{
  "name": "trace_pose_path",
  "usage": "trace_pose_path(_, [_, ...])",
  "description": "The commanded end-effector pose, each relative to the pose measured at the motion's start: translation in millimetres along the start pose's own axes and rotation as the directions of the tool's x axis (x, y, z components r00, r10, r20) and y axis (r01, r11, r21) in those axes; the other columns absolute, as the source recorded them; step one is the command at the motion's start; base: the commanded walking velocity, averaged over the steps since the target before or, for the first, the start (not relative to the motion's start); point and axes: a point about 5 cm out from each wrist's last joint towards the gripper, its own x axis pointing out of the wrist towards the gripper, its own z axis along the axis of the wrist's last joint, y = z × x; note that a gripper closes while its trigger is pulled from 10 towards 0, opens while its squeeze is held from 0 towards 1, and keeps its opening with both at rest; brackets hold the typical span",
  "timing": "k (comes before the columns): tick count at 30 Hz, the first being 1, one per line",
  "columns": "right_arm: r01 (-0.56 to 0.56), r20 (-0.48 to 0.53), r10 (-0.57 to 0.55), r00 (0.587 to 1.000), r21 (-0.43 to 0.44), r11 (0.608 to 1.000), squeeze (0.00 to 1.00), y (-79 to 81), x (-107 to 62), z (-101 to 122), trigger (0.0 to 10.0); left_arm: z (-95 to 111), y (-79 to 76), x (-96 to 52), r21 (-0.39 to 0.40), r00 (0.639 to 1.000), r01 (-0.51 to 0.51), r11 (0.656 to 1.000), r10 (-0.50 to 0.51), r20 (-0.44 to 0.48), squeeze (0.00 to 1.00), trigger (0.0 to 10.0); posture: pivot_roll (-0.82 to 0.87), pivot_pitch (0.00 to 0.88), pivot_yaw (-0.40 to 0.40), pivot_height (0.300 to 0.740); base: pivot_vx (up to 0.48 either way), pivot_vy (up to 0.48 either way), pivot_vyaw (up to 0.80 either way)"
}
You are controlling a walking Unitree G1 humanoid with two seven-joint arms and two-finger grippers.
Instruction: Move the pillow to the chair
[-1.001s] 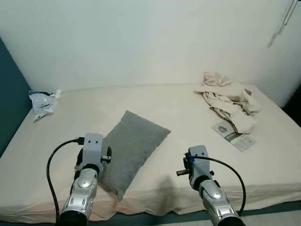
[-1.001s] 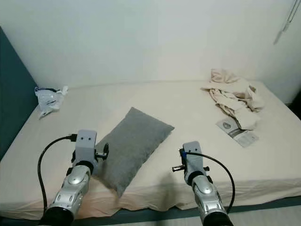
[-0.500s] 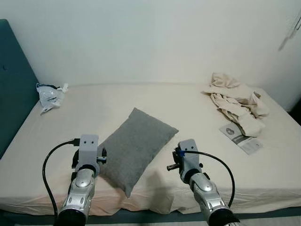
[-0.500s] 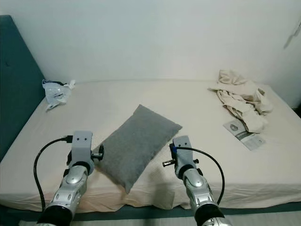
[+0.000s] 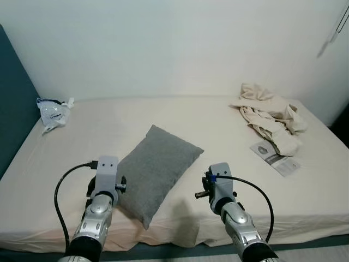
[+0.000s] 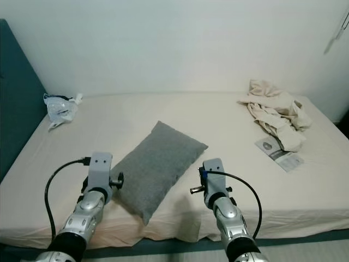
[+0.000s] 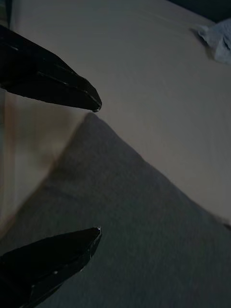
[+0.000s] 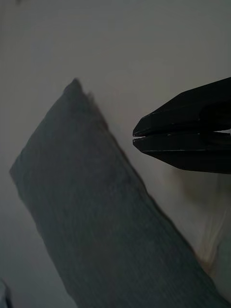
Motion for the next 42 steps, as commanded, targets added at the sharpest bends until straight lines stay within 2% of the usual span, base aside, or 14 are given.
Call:
trace_pose_path(1, [-0.013, 0.003, 0.013, 1.000, -0.003, 1.000, 0.00, 3.9, 2.2, 1.7, 10.0, -9.7, 5.0, -2.0, 0.016, 1.000, -0.013, 1.000, 0.013, -0.029, 0.00, 10.0, 0.04, 0.070, -0.009, 0.740, 0.000, 0.000, 0.00])
trace_pose_path(3, [-0.006, -0.019, 0.006, 1.000, 0.000, 1.000, 0.00, 3.3, 1.6, -2.0, 10.0, -12.0, 2.5, -3.6, 0.039, 0.999, -0.006, 0.999, 0.007, -0.031, 0.00, 10.0, 0.04, 0.072, -0.012, 0.740, 0.000, 0.000, 0.00])
trace_pose_path(6, [-0.012, -0.021, 0.012, 1.000, -0.007, 1.000, 0.00, 4.5, 0.7, -3.8, 10.0, -19.6, 2.4, -6.5, -0.007, 0.997, -0.014, 1.000, 0.014, -0.076, 0.00, 10.0, 0.04, 0.080, -0.008, 0.740, 0.000, 0.000, 0.00])
trace_pose_path(7, [-0.012, -0.015, 0.012, 1.000, 0.000, 1.000, 0.00, 4.9, 0.1, -3.9, 10.0, -26.6, 6.8, -8.6, -0.060, 0.992, -0.046, 0.997, 0.039, -0.122, 0.18, 10.0, 0.03, 0.080, -0.005, 0.740, 0.000, 0.000, 0.00])
trace_pose_path(9, [-0.011, -0.013, 0.011, 1.000, 0.001, 1.000, 0.00, 4.9, 0.0, -4.0, 10.0, -28.1, 8.0, -9.2, -0.072, 0.990, -0.056, 0.996, 0.046, -0.132, 0.18, 10.0, 0.03, 0.080, -0.005, 0.740, 0.000, 0.000, 0.00])
trace_pose_path(10, [-0.005, -0.014, 0.005, 1.000, 0.000, 1.000, 0.00, 3.3, -0.9, -4.7, 10.0, -29.9, 9.3, -8.8, -0.100, 0.987, -0.066, 0.993, 0.051, -0.151, 1.00, 10.0, 0.03, 0.082, -0.003, 0.740, 0.000, 0.000, 0.00])
trace_pose_path(13, [0.005, -0.009, -0.004, 1.000, 0.017, 1.000, 0.00, 1.3, -2.4, -5.7, 10.0, -27.3, 10.5, -7.5, -0.092, 0.988, -0.070, 0.993, 0.056, -0.141, 1.00, 10.0, 0.03, 0.083, 0.002, 0.740, 0.000, 0.000, 0.00])
trace_pose_path(16, [0.004, -0.007, -0.004, 1.000, 0.029, 1.000, 0.00, 0.5, -3.2, -6.4, 10.0, -17.2, 9.2, -5.1, -0.049, 0.997, -0.024, 0.998, 0.020, -0.071, 1.00, 10.0, 0.02, 0.083, 0.008, 0.740, 0.000, 0.000, 0.00])
trace_pose_path(17, [0.004, -0.006, -0.004, 1.000, 0.026, 1.000, 0.00, 0.6, -3.4, -6.3, 10.0, -15.4, 8.4, -5.1, -0.030, 0.998, -0.012, 0.999, 0.011, -0.056, 0.70, 10.0, 0.02, 0.085, 0.012, 0.740, 0.000, 0.000, 0.00])
trace_pose_path(18, [0.004, -0.004, -0.004, 1.000, 0.026, 1.000, 0.00, 0.6, -3.6, -6.2, 10.0, -13.8, 7.9, -5.1, -0.002, 0.999, -0.010, 1.000, 0.010, -0.040, 0.00, 10.0, 0.02, 0.085, 0.013, 0.740, 0.000, 0.000, 0.00])
trace_pose_path(23, [0.010, 0.000, -0.010, 1.000, 0.030, 0.999, 0.00, 0.0, -4.5, -6.6, 10.0, -11.9, 5.3, -5.4, 0.025, 1.000, 0.007, 1.000, -0.006, -0.027, 0.00, 10.0, 0.02, 0.086, 0.015, 0.740, 0.000, 0.000, 0.00])
trace_pose_path(36, [0.020, 0.007, -0.021, 1.000, 0.039, 0.999, 0.00, -0.2, -4.1, -5.4, 10.0, -7.2, -3.6, -6.1, 0.031, 0.999, 0.051, 0.998, -0.051, 0.017, 0.00, 10.0, 0.01, 0.084, 0.016, 0.740, 0.000, 0.000, 0.00])
trace_pose_path(40, [-0.014, 0.016, 0.013, 1.000, 0.049, 0.999, 0.00, 7.6, -1.2, -1.9, 10.0, -5.8, -1.0, -4.2, 0.045, 0.999, 0.051, 0.998, -0.052, 0.016, 0.00, 10.0, 0.02, 0.090, -0.004, 0.740, 0.000, 0.000, 0.00])
trace_pose_path(42, [-0.039, 0.015, 0.039, 0.999, 0.040, 0.998, 0.00, 13.2, -1.0, -3.4, 10.0, -10.8, 2.6, -5.5, 0.024, 1.000, 0.028, 0.999, -0.028, 0.000, 0.00, 10.0, 0.01, 0.070, 0.025, 0.740, 0.000, 0.000, 0.00])
